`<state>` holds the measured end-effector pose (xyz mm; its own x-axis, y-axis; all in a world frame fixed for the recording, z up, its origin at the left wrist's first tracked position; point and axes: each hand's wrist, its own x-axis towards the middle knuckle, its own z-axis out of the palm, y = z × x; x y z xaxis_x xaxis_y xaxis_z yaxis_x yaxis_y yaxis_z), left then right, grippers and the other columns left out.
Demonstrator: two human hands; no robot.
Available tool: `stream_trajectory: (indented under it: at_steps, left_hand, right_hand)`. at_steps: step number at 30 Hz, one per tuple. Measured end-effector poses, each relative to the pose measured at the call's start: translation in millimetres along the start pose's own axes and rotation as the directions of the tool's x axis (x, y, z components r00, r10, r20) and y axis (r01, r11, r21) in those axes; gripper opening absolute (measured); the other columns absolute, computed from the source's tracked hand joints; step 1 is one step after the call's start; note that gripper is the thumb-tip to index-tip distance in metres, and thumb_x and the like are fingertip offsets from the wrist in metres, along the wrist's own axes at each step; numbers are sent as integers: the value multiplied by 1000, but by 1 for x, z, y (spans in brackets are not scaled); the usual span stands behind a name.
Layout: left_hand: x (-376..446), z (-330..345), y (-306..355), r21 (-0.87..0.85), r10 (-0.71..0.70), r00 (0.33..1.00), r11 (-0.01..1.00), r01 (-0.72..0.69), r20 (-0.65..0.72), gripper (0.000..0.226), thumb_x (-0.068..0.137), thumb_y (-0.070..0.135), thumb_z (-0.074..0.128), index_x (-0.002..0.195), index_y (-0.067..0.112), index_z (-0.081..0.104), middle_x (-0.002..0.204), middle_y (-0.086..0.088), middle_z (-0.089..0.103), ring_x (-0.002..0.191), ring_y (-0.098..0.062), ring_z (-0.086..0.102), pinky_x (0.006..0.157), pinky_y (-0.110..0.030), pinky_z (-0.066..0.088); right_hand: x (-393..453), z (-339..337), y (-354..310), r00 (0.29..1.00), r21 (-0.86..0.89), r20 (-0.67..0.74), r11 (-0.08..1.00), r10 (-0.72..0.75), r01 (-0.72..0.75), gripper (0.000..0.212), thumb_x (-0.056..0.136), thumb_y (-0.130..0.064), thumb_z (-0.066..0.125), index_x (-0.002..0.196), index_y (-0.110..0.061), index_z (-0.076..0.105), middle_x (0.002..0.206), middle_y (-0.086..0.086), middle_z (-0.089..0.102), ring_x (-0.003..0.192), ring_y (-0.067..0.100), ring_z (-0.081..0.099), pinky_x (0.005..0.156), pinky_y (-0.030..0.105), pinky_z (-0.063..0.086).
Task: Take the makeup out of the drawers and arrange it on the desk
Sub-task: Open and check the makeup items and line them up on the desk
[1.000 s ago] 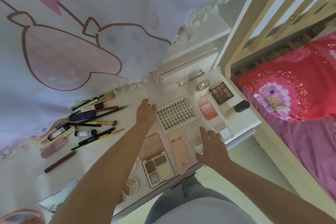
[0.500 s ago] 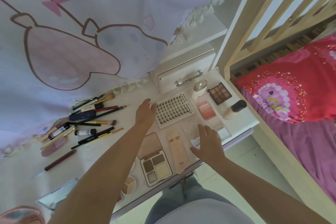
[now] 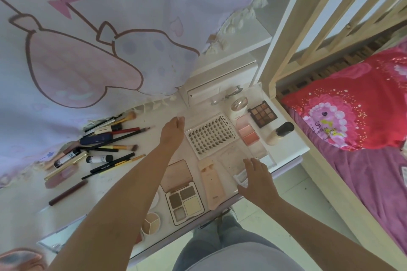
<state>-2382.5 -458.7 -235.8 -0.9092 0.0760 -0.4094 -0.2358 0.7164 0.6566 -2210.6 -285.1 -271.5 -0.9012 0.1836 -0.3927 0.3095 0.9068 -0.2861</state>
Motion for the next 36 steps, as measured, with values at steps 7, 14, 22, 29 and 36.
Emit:
stream_trajectory:
  at_steps: [7, 14, 22, 29, 36]
  left_hand:
    - [2, -3, 2, -31, -38, 999, 999, 39, 28, 47, 100, 32, 26, 114, -5, 51, 115, -24, 57, 107, -35, 56, 92, -43, 45]
    - [0, 0, 3, -10, -57, 998, 998, 57, 12, 39, 99, 26, 34, 123, -3, 43, 123, -20, 55, 113, -34, 52, 93, -36, 40]
    - [-15, 1, 2, -10, -113, 992, 994, 112, -63, 51, 95, 23, 45, 139, 1, 30, 140, -18, 39, 128, -31, 41, 104, -37, 35]
    - [-95, 11, 8, 364, 374, 927, 863, -352, 10, 30, 94, 18, 46, 123, 11, 48, 127, -5, 46, 118, -16, 43, 96, -19, 34]
    - [-124, 60, -29, 605, 431, 766, 472, -641, 476, 35, 39, 49, 79, 67, 30, 70, 82, 13, 69, 83, -11, 63, 55, -19, 54]
  right_hand:
    - [1, -3, -2, 995, -126, 55, 988, -86, 92, 98, 17, -49, 88, 100, -14, 52, 88, 7, 70, 70, 25, 69, 56, 37, 57]
    - [-2, -36, -5, 984, -285, 105, 944, -144, 168, 96, 35, -44, 89, 117, -6, 57, 116, 19, 60, 103, 37, 62, 81, 45, 53]
    - [7, -56, 1, 935, -365, 258, 872, -244, 328, 72, 86, -19, 55, 144, -17, 13, 152, 9, 12, 139, 25, 14, 114, 37, 16]
    - [27, -62, 8, 835, -467, 383, 697, -395, 543, 67, 88, -10, 54, 144, -14, 16, 151, 13, 15, 137, 30, 16, 113, 39, 15]
    - [46, -62, -7, 689, -492, 535, 483, -489, 724, 70, 85, -7, 56, 144, -11, 17, 149, 16, 18, 135, 31, 20, 114, 40, 17]
